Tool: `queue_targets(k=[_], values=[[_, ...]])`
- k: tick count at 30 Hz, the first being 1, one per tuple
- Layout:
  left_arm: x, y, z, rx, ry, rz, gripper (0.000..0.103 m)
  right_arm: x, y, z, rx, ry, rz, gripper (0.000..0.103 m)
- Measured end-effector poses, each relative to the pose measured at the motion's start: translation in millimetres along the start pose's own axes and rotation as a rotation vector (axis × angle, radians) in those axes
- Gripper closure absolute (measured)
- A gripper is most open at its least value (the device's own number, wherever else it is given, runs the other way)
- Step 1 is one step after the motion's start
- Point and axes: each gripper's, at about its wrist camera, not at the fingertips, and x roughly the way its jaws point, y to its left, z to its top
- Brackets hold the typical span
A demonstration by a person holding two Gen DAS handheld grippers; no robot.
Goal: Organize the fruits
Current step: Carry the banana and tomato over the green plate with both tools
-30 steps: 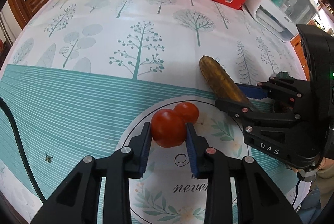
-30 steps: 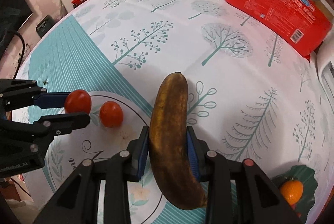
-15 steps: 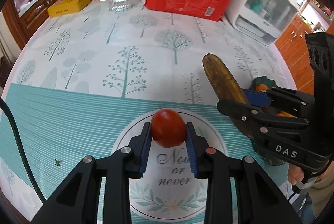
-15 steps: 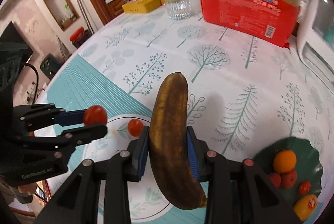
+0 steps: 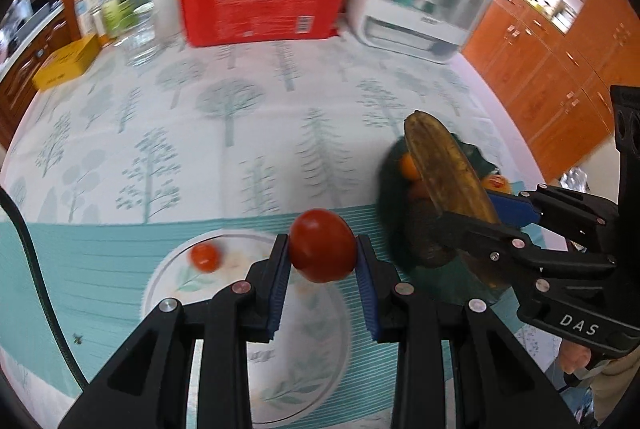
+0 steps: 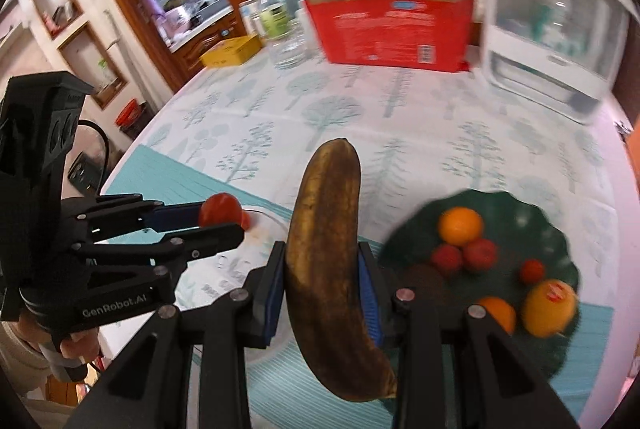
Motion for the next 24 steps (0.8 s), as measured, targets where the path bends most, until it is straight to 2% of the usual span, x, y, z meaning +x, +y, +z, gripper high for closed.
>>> queue_targets(k=[6, 13, 24], values=[[14.6, -54.7, 15.5, 0.076, 0.004, -0.042, 0.073, -16.7, -58.9, -11.2, 0.067, -0.002, -0.080, 0.069], [49.2, -104.4, 27.0, 0.116, 0.040, -0.061, 0.073, -10.6, -111.3, -22.5, 0.100, 0.036, -0.135, 0.069], [82.6, -144.6, 20.1, 0.154, 0.119, -0.099, 0.073, 12.6, -145.7, -23.7, 0.104, 0.094, -0.105, 0.069]])
